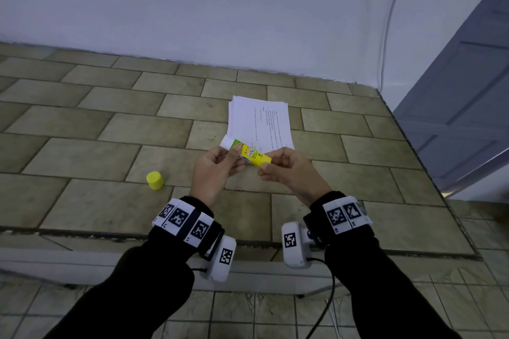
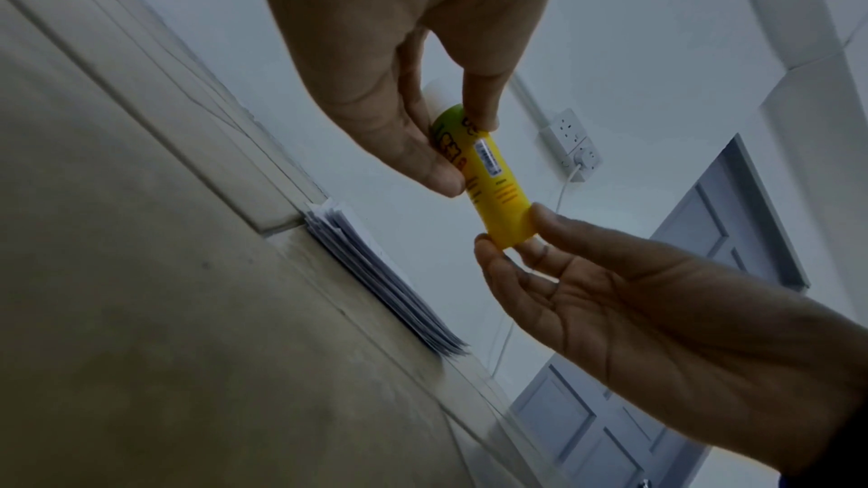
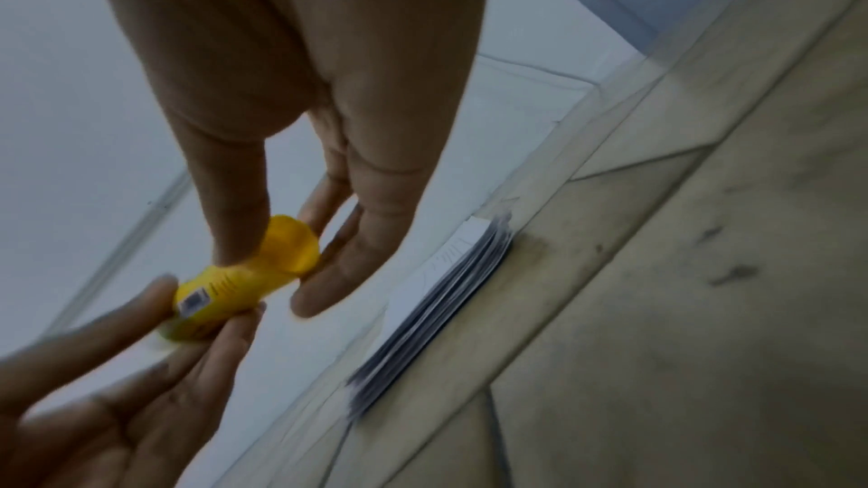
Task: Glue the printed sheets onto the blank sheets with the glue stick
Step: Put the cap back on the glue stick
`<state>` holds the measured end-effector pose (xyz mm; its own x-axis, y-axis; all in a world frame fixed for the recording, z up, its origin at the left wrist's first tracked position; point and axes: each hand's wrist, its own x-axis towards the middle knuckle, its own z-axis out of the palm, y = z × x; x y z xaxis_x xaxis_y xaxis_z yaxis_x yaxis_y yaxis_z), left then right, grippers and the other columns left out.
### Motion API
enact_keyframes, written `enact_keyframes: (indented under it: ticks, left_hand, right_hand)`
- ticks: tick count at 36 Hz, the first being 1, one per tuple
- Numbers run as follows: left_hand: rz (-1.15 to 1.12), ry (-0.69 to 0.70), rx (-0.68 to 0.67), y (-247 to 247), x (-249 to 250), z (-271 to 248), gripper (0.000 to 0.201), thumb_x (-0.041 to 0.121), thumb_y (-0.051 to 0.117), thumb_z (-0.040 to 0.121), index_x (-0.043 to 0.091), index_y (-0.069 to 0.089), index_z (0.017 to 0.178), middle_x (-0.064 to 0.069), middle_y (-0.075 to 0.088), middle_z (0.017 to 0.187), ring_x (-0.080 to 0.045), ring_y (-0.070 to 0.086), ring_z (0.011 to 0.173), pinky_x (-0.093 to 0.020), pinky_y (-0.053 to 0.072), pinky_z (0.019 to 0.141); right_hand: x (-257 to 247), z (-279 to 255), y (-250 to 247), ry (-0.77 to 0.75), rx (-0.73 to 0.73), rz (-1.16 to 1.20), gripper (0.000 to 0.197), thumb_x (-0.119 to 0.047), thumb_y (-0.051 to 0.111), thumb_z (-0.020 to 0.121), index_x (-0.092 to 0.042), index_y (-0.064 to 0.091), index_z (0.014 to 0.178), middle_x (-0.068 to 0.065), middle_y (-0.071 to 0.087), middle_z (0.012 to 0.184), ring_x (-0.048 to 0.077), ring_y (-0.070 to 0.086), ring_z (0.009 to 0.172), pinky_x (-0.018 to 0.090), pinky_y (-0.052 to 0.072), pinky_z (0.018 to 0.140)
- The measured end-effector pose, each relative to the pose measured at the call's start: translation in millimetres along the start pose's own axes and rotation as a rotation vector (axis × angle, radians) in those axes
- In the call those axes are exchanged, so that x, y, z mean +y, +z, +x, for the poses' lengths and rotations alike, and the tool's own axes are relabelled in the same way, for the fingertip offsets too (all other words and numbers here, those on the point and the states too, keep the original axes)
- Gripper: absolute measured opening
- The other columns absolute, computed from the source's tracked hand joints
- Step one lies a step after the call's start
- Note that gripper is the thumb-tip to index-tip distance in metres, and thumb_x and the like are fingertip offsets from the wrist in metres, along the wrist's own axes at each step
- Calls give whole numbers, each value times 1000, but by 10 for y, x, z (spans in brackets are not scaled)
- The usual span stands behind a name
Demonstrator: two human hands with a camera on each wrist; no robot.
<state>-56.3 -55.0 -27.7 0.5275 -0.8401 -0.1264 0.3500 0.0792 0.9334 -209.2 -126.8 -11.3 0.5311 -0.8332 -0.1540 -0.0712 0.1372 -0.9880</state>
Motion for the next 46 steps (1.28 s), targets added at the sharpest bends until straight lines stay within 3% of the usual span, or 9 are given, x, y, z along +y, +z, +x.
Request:
enact_keyframes:
  ticks: [3,7,10,14,26,33,39,43,46]
  left_hand:
    - [17,-7,-6,15,-11,-12,15,15,64,92,1,64,87,-4,74,74,-11,72,72,-20,57,68]
    - [33,-1,0,36,-23,-21,15,15,65,92,0,64,89,-6,73,77,-11,72,73,-18,56,66]
    - [22,2,-2,30,-17,-13,15,15,64,93,0,64,89,-4,73,75,-10,71,73,-20,57,68]
    - [23,8,-1,13,-11,-10,14,13,63,93,2,63,86,-3,73,72,-11,71,72,-21,58,69]
    - [9,0,-6,5,4,-19,13,16,63,93,3,65,92,-5,73,78,-11,71,75,-21,57,68]
    - [45,10,-38,12,23,-19,14,13,65,92,0,62,87,-6,73,75,-13,72,73,-21,58,68]
    - [284,69,-162,0,106,-19,15,20,71,87,8,69,96,-8,72,89,-17,71,81,-24,58,70]
    - [845,155,-261,-179,377,27,61,54,76,72,18,65,120,10,70,100,-10,66,96,-25,51,83]
    - [1253,192,-114,-381,585,66,61,48,74,80,19,58,131,7,65,117,-12,59,109,-28,43,87]
  right_hand:
    - [43,7,6,-142,84,-306,35,7,79,70,-16,55,82,5,68,84,16,67,76,28,56,72]
    - [62,-2,36,-180,157,-433,38,1,80,67,-20,52,81,1,66,80,7,64,69,23,54,67]
    - [24,11,25,-84,91,-294,29,-5,78,76,-15,57,93,5,66,87,15,65,76,29,57,73]
    - [-77,-32,18,156,-51,70,16,-15,52,99,0,58,96,17,67,82,25,67,69,30,58,67]
    - [-15,-29,16,28,-25,164,9,-6,55,95,-1,61,90,15,69,75,18,69,64,25,58,64]
    - [29,-9,25,-38,-9,-79,18,-13,58,95,-5,60,112,12,66,101,18,67,83,25,57,73]
    - [124,26,25,-256,34,-403,17,-25,73,85,-28,65,100,-5,69,96,9,60,80,23,48,72]
    - [104,31,-14,-285,93,-398,20,-33,73,82,-29,67,100,-4,68,94,16,62,81,34,52,71]
    - [62,25,-53,-297,117,-366,19,-27,76,81,-33,64,94,-3,67,91,14,59,75,37,52,71]
